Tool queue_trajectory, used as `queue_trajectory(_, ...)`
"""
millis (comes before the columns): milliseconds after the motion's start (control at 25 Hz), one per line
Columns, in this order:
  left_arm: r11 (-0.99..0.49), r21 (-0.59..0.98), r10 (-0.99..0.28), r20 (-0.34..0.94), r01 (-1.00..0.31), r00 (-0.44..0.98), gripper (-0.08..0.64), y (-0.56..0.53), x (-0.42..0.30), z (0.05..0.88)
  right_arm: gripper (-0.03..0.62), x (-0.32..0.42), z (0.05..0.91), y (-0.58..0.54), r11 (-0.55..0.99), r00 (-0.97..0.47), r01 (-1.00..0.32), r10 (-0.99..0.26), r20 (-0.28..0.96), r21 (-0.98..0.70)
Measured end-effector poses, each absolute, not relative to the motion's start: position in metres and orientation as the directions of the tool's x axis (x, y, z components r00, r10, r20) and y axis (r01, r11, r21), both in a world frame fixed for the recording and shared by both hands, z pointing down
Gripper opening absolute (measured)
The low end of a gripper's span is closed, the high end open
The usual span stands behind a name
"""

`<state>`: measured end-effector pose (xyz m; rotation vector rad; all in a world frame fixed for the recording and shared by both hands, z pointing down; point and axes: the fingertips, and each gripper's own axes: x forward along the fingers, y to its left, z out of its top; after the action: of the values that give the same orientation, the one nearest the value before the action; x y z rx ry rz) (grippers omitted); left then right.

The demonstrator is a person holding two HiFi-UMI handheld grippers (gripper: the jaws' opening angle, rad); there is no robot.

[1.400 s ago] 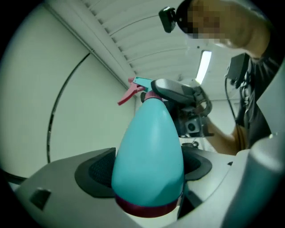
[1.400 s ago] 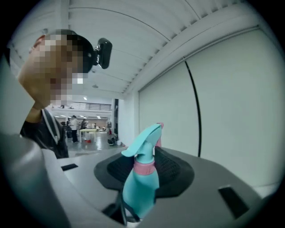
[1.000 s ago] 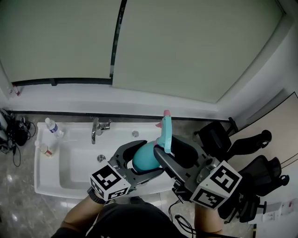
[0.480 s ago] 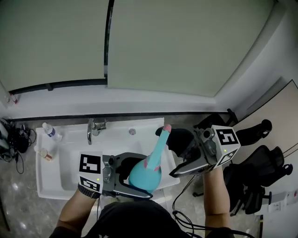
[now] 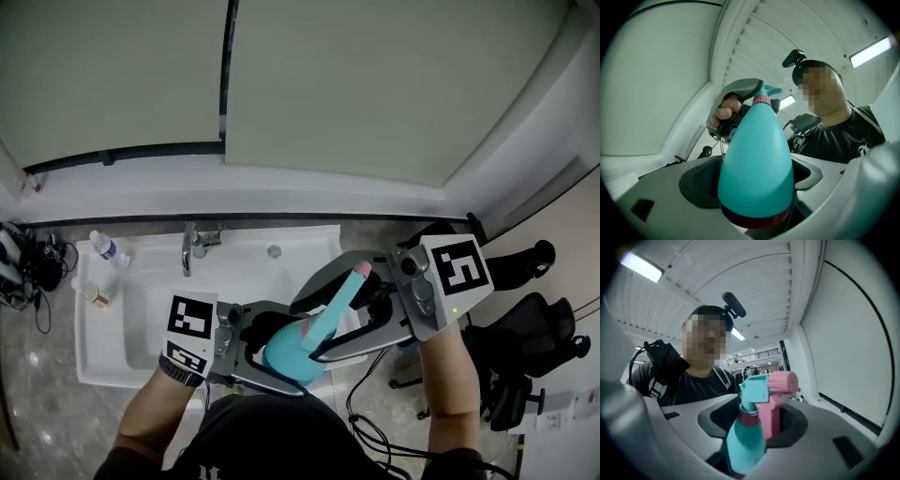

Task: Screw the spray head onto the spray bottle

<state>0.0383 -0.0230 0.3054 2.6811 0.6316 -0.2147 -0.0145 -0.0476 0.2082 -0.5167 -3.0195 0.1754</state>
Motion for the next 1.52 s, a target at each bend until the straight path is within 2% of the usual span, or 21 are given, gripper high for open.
queue_trajectory(80, -0.844, 0.319, 0.376, -0.221, 0.431, 0.9, 0.419, -0.028, 0.037, 0.307, 0.156, -0.015, 0.21, -0.048, 0.946, -0.947, 0.303, 0.312, 0.073, -0.112)
queue_trajectory(240, -0.91, 0.278, 0.274, -0.155, 0.308, 0.949, 0.419, -0.042, 0.037, 0.313, 0.152, -0.016, 0.215, -0.058, 0.977, -0.972, 0.189, 0.2, 0.122, -0.1)
queue_trajectory(360, -0.964, 0.224, 0.128, -0.079, 0.143, 0.989, 0.419, -0.062, 0.035, 0.321, 0.152, -0.017, 0.221, -0.073, 0.996, -0.985, 0.038, 0.05, 0.168, -0.075)
queue_trajectory(520, -0.985, 0.106, -0.132, 0.024, -0.134, 0.991, 0.419, -0.095, 0.03, 0.33, 0.15, -0.011, 0.233, -0.1, 0.973, -0.954, -0.222, -0.204, 0.221, -0.058)
queue_trajectory(640, -0.944, 0.012, -0.329, 0.077, -0.331, 0.941, 0.418, -0.118, 0.024, 0.333, 0.15, -0.006, 0.239, -0.12, 0.914, -0.899, -0.401, -0.379, 0.219, -0.065)
queue_trajectory(760, -0.879, -0.051, -0.476, 0.112, -0.474, 0.872, 0.417, -0.137, 0.018, 0.341, 0.15, -0.002, 0.247, -0.139, 0.84, -0.838, -0.532, -0.506, 0.204, -0.104)
queue_trajectory(1000, -0.71, -0.204, -0.703, 0.169, -0.674, 0.691, 0.417, -0.164, 0.003, 0.362, 0.15, 0.005, 0.27, -0.169, 0.673, -0.726, -0.685, -0.66, 0.192, -0.278)
queue_trajectory(1160, -0.7, -0.198, -0.714, 0.191, -0.686, 0.673, 0.417, -0.17, 0.005, 0.371, 0.15, 0.011, 0.277, -0.178, 0.59, -0.668, -0.734, -0.717, 0.199, -0.337)
queue_trajectory(1440, -0.807, -0.026, -0.587, 0.149, -0.59, 0.796, 0.418, -0.161, 0.018, 0.364, 0.152, 0.009, 0.267, -0.168, 0.605, -0.68, -0.722, -0.71, 0.183, -0.337)
queue_trajectory(1520, -0.837, 0.021, -0.54, 0.126, -0.546, 0.832, 0.417, -0.157, 0.021, 0.361, 0.179, 0.008, 0.26, -0.16, 0.632, -0.708, -0.694, -0.687, 0.166, -0.346)
